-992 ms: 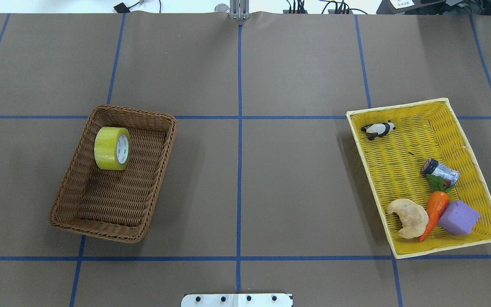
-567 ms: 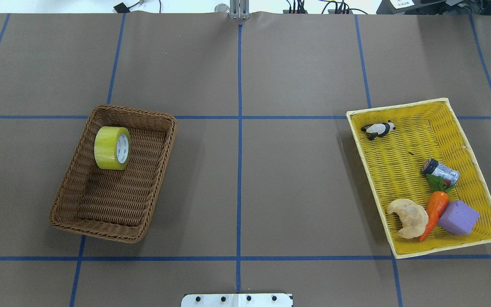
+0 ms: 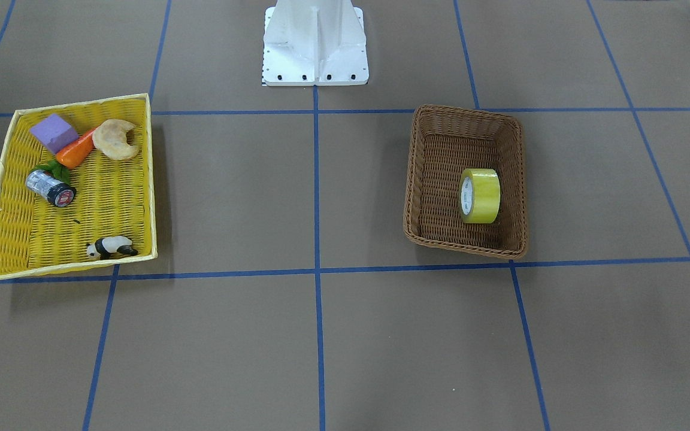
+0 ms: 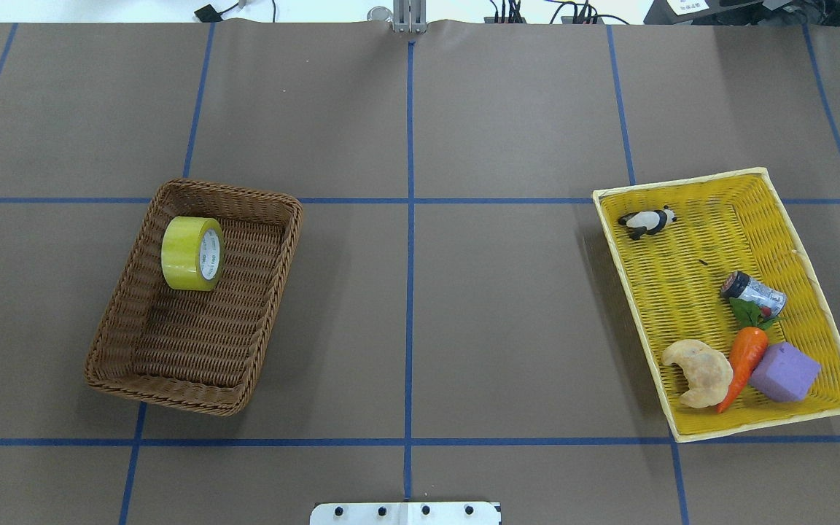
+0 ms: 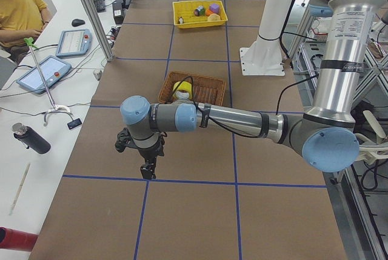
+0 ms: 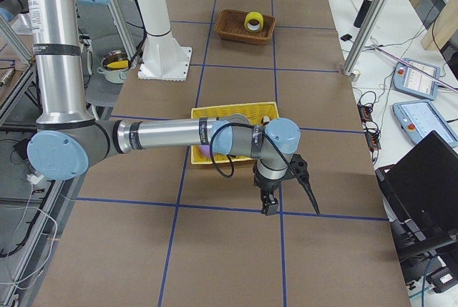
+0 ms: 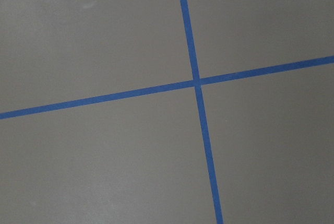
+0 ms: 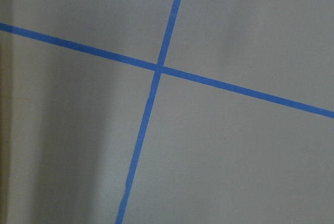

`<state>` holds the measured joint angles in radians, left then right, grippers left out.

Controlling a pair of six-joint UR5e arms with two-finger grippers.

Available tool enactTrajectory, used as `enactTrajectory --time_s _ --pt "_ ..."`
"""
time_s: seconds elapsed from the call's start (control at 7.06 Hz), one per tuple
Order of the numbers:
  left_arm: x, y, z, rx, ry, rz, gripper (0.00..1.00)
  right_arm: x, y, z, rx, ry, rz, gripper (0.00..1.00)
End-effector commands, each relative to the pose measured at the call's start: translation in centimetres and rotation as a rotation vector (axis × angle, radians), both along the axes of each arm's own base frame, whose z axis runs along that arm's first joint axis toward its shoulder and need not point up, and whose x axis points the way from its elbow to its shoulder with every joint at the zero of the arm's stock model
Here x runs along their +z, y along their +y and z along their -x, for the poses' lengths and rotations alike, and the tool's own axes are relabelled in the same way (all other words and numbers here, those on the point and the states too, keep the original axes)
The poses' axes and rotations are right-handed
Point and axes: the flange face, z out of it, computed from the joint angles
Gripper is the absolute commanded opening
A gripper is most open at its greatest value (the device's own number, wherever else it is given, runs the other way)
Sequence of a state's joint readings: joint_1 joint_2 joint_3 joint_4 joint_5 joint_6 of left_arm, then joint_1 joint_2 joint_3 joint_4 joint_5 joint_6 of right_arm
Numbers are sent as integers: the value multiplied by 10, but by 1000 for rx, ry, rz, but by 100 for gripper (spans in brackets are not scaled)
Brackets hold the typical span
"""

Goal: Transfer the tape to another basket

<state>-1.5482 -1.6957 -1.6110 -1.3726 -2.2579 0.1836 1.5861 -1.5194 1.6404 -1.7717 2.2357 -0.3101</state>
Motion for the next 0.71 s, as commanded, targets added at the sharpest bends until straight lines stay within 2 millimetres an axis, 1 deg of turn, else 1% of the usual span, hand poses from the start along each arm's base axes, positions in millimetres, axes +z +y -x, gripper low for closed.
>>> enactTrajectory --time_s 0.0,0.57 --pt "-8 0 1 -2 0 -17 99 -1 0 0 2 -4 -1 100" --pt "-12 3 0 3 -5 -28 99 -1 0 0 2 -5 -1 100"
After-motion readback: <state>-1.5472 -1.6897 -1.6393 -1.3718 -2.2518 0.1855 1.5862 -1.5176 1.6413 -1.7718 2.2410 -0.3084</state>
